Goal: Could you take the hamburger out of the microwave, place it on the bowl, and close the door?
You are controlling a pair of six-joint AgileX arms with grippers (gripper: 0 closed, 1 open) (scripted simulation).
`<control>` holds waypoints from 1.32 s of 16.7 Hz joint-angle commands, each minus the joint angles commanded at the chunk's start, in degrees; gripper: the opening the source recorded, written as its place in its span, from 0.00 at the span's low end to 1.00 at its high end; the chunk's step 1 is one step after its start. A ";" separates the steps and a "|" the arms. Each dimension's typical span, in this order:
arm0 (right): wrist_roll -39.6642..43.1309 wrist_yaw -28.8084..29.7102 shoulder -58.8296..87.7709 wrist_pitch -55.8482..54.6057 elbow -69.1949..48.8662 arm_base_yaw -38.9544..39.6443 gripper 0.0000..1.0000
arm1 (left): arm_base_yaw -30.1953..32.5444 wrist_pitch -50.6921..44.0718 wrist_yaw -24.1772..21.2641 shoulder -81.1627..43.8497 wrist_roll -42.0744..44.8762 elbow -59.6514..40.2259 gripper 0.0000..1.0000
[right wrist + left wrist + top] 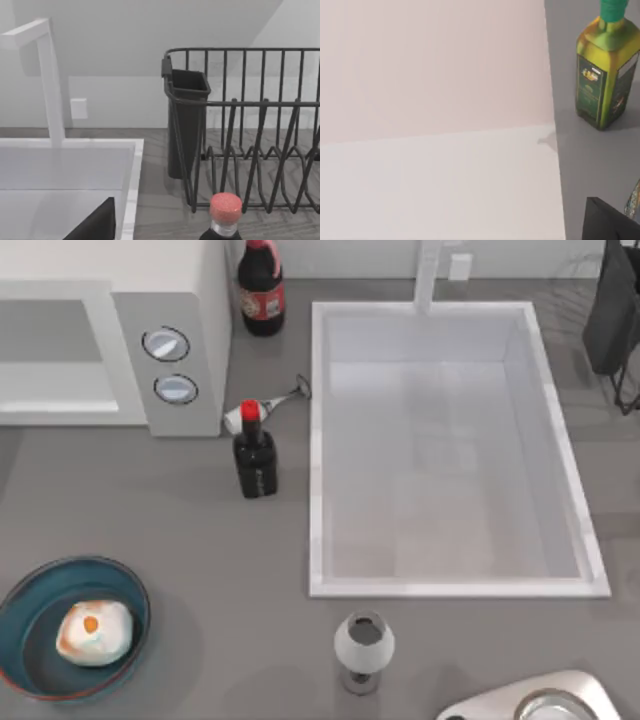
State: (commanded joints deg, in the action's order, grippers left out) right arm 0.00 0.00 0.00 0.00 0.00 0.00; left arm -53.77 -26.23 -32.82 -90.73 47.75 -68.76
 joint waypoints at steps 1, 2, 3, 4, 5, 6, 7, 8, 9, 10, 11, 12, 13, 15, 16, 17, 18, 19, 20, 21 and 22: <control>0.00 0.00 0.00 0.00 0.00 0.00 1.00 | -1.44 -3.91 -1.21 -1.76 1.26 -2.57 0.00; 0.00 0.00 0.00 0.00 0.00 0.00 1.00 | -2.67 -7.36 -2.31 -3.32 2.29 -4.61 0.00; 0.00 0.00 0.00 0.00 0.00 0.00 1.00 | -3.70 -10.32 -3.26 -4.66 3.08 -6.11 0.00; 0.00 0.00 0.00 0.00 0.00 0.00 1.00 | -4.51 -12.77 -4.06 -5.77 3.65 -7.11 0.00; 0.00 0.00 0.00 0.00 0.00 0.00 1.00 | -5.13 -14.63 -4.70 -6.64 4.04 -7.70 0.00; 0.00 0.00 0.00 0.00 0.00 0.00 1.00 | -5.54 -15.88 -5.14 -7.24 4.30 -7.98 0.00; 0.00 0.00 0.00 0.00 0.00 0.00 1.00 | -5.75 -16.52 -5.38 -7.55 4.42 -8.06 0.00; 0.00 0.00 0.00 0.00 0.00 0.00 1.00 | -5.77 -16.59 -5.40 -7.58 4.44 -8.07 0.00; 0.00 0.00 0.00 0.00 0.00 0.00 1.00 | -5.77 -16.59 -5.40 -7.58 4.44 -8.07 0.00; 0.00 0.00 0.00 0.00 0.00 0.00 1.00 | -5.77 -16.59 -5.40 -7.58 4.44 -8.07 0.00; 0.00 0.00 0.00 0.00 0.00 0.00 1.00 | -5.77 -16.59 -5.40 -7.58 4.44 -8.07 0.00; 0.00 0.00 0.00 0.00 0.00 0.00 1.00 | -5.49 -16.46 -5.27 -7.38 4.41 -7.96 0.00; 0.00 0.00 0.00 0.00 0.00 0.00 1.00 | -5.49 -16.29 -5.27 -7.45 4.42 -7.81 0.00; 0.00 0.00 0.00 0.00 0.00 0.00 1.00 | -5.55 -14.25 -5.30 -8.27 4.46 -6.16 0.00; 0.00 0.00 0.00 0.00 0.00 0.00 1.00 | -5.59 -12.33 -5.33 -8.94 4.49 -4.79 0.00; 0.00 0.00 0.00 0.00 0.00 0.00 1.00 | -5.64 -9.82 -5.36 -9.72 4.52 -3.18 0.00; 0.00 0.00 0.00 0.00 0.00 0.00 1.00 | -5.70 -6.82 -5.39 -10.59 4.56 -1.41 0.00; 0.00 0.00 0.00 0.00 0.00 0.00 1.00 | -5.75 -3.63 -5.43 -11.48 4.60 0.44 0.00; 0.00 0.00 0.00 0.00 0.00 0.00 1.00 | -5.80 -0.64 -5.46 -12.36 4.64 2.27 0.00; 0.00 0.00 0.00 0.00 0.00 0.00 1.00 | -5.85 1.83 -5.49 -13.18 4.67 3.98 0.00; 0.00 0.00 0.00 0.00 0.00 0.00 1.00 | -5.89 3.68 -5.51 -13.88 4.70 5.43 0.00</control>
State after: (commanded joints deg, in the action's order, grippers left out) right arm 0.00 0.00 0.00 0.00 0.00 0.00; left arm -59.65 -22.55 -38.33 -104.62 52.46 -63.34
